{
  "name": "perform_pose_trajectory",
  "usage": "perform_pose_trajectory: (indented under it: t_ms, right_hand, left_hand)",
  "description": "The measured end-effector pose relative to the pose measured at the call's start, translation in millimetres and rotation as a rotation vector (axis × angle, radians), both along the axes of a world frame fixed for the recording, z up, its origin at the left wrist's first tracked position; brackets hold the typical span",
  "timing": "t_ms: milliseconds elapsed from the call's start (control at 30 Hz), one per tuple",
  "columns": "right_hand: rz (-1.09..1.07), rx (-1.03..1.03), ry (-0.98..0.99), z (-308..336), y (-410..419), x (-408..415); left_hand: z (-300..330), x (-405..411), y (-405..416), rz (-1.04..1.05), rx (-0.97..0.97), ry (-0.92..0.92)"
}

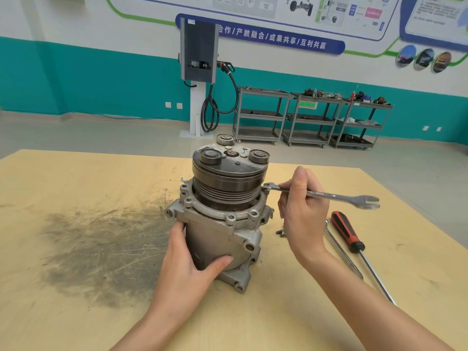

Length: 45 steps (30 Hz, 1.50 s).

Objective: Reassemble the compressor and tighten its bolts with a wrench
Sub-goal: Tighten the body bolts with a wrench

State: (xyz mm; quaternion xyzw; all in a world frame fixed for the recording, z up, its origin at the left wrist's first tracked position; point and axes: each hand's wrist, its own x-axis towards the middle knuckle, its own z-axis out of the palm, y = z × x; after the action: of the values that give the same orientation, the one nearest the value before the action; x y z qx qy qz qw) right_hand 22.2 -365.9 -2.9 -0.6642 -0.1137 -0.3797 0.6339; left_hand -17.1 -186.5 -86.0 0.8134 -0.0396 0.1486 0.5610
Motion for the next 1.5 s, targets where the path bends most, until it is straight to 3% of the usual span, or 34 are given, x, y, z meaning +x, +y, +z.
perform_pose_trajectory:
  t_ms: [67,200,333,433,533,600,667,767,933,1267,1500]
  right_hand:
    - [-0.019,-0.075,-0.032,8,-4,-4]
    - [-0.059,-0.029,-0.125,31,-10,-10]
    - [0.076,-0.132,-0.073,69,-9,-9]
    - [0.098,-0.395,0.021,92,7,-9]
    - [0.049,-0.76,0.234,108,31,-12]
    - [-0.021,-1.051,0.353,111,50,-12]
    - [-0.109,-1.205,0.398,109,62,-8]
    - [-0.106,-1.237,0.471,108,63,0]
    - [-0.087,-1.27,0.346,103,54,7]
    - [0.347,-1.3,0.245,114,29,21]
    - [0.47,-1.281,0.229,118,17,28]
  left_hand:
    - [-1,0,0,-0.001,0.003,0.001]
    - [-3,1,0,0.004,0.011,0.003]
    - [-3,1,1,0.005,0.017,-0.002]
    - [-3,0,1,0.008,0.04,0.0]
    - [-2,-1,1,0.008,0.043,0.001]
    - [-2,-1,1,0.009,0.051,0.008]
    - [-2,-1,2,0.009,0.059,0.014]
    - [-1,-2,1,0.018,0.076,0.005]
    - [-1,-5,-2,0.043,0.084,-0.009]
    - [-1,-8,-5,0.062,0.085,-0.038]
    - [2,-19,-9,0.041,0.193,-0.04]
